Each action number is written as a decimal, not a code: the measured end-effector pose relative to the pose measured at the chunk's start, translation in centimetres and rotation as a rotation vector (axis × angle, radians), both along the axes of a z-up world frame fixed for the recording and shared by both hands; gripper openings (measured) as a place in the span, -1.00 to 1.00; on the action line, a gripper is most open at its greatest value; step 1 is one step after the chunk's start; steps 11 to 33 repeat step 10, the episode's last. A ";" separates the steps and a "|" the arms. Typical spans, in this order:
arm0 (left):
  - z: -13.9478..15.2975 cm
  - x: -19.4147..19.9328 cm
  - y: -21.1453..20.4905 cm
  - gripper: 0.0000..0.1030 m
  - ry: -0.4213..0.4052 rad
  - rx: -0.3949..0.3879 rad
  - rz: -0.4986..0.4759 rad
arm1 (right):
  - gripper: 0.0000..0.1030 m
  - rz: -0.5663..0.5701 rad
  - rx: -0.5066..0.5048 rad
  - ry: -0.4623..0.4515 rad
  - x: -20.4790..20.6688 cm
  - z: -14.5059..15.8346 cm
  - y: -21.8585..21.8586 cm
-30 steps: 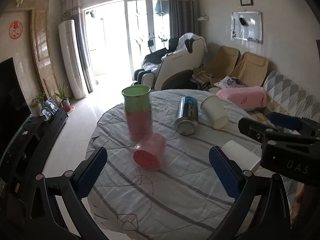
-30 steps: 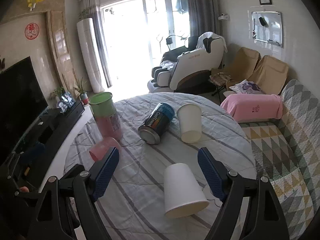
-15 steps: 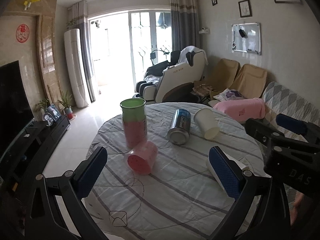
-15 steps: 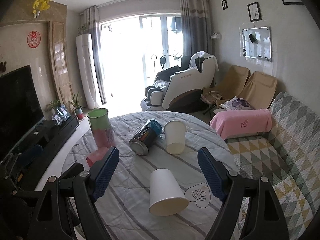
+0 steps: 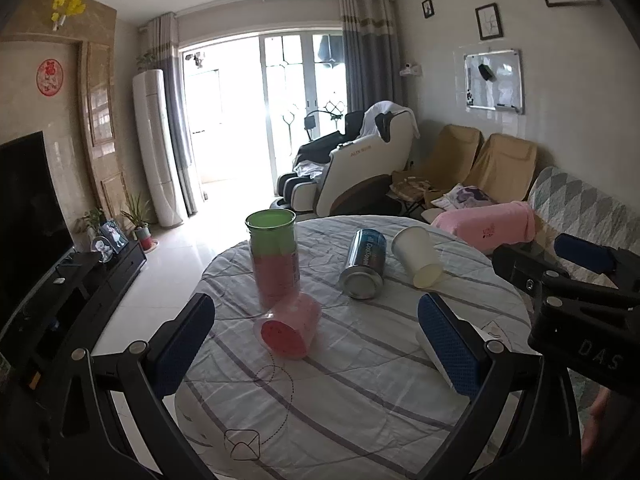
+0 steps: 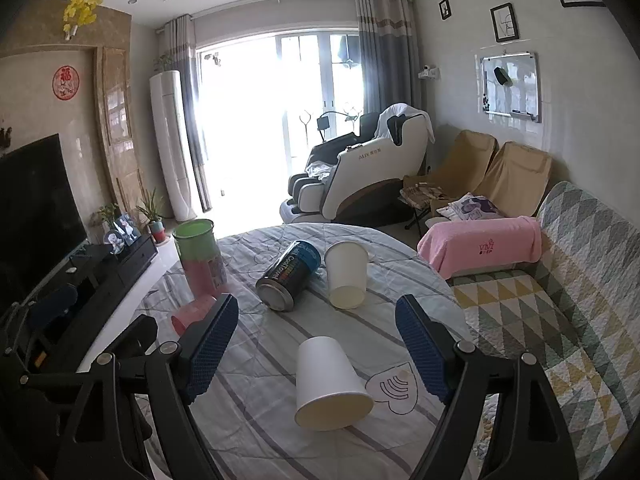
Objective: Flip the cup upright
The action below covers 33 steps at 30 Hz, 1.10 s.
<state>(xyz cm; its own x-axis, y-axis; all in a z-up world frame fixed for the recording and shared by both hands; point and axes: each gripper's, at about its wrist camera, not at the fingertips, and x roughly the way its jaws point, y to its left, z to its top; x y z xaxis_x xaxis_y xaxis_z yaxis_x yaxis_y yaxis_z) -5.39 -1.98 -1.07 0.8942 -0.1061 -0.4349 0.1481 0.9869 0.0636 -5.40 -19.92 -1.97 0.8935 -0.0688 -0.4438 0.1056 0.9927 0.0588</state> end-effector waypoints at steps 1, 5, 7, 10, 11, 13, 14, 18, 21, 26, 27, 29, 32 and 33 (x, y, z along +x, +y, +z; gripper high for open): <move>0.0 0.0 0.0 1.00 0.000 0.001 -0.001 | 0.60 0.000 -0.002 0.001 0.1 0.0 0.0; 0.0 0.1 -0.1 1.00 -0.002 0.007 0.001 | 0.60 -0.002 0.003 -0.001 0.2 -0.1 0.0; 0.0 0.2 -0.1 1.00 0.003 0.005 0.000 | 0.60 -0.005 0.003 -0.002 0.4 -0.1 0.1; -0.1 0.3 -0.1 1.00 0.006 0.003 -0.003 | 0.60 -0.006 0.005 0.001 0.5 -0.2 -0.1; -0.1 0.3 -0.1 1.00 0.006 0.003 -0.003 | 0.60 -0.006 0.005 0.001 0.5 -0.2 -0.1; -0.1 0.3 -0.1 1.00 0.006 0.003 -0.003 | 0.60 -0.006 0.005 0.001 0.5 -0.2 -0.1; -0.1 0.3 -0.1 1.00 0.006 0.003 -0.003 | 0.60 -0.006 0.005 0.001 0.5 -0.2 -0.1; -0.1 0.3 -0.1 1.00 0.006 0.003 -0.003 | 0.60 -0.006 0.005 0.001 0.5 -0.2 -0.1; -0.1 0.3 -0.1 1.00 0.006 0.003 -0.003 | 0.60 -0.006 0.005 0.001 0.5 -0.2 -0.1; -0.1 0.3 -0.1 1.00 0.006 0.003 -0.003 | 0.60 -0.006 0.005 0.001 0.5 -0.2 -0.1; -0.1 0.3 -0.1 1.00 0.006 0.003 -0.003 | 0.60 -0.006 0.005 0.001 0.5 -0.2 -0.1; -0.1 0.3 -0.1 1.00 0.006 0.003 -0.003 | 0.60 -0.006 0.005 0.001 0.5 -0.2 -0.1; -0.1 0.3 -0.1 1.00 0.006 0.003 -0.003 | 0.60 -0.006 0.005 0.001 0.5 -0.2 -0.1; -0.1 0.3 -0.1 1.00 0.006 0.003 -0.003 | 0.60 -0.006 0.005 0.001 0.5 -0.2 -0.1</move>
